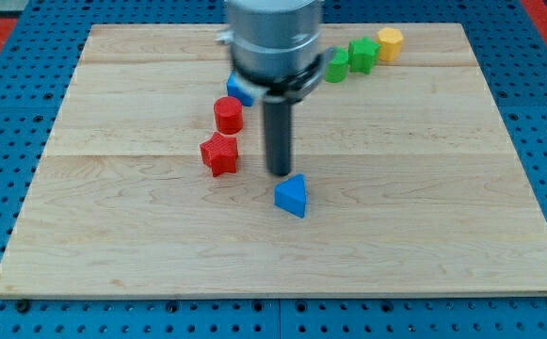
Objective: Place the yellow hexagon to the top center
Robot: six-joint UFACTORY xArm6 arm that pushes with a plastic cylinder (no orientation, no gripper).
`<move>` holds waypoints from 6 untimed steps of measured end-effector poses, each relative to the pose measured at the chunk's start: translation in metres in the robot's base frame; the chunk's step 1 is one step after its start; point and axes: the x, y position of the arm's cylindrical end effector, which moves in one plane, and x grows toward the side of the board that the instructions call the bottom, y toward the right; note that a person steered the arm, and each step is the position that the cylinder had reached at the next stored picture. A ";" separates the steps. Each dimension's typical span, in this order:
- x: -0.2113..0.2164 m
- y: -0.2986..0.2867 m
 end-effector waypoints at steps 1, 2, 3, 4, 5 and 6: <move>-0.076 0.109; -0.156 0.174; -0.190 0.182; -0.194 0.155; -0.198 0.130; -0.212 0.167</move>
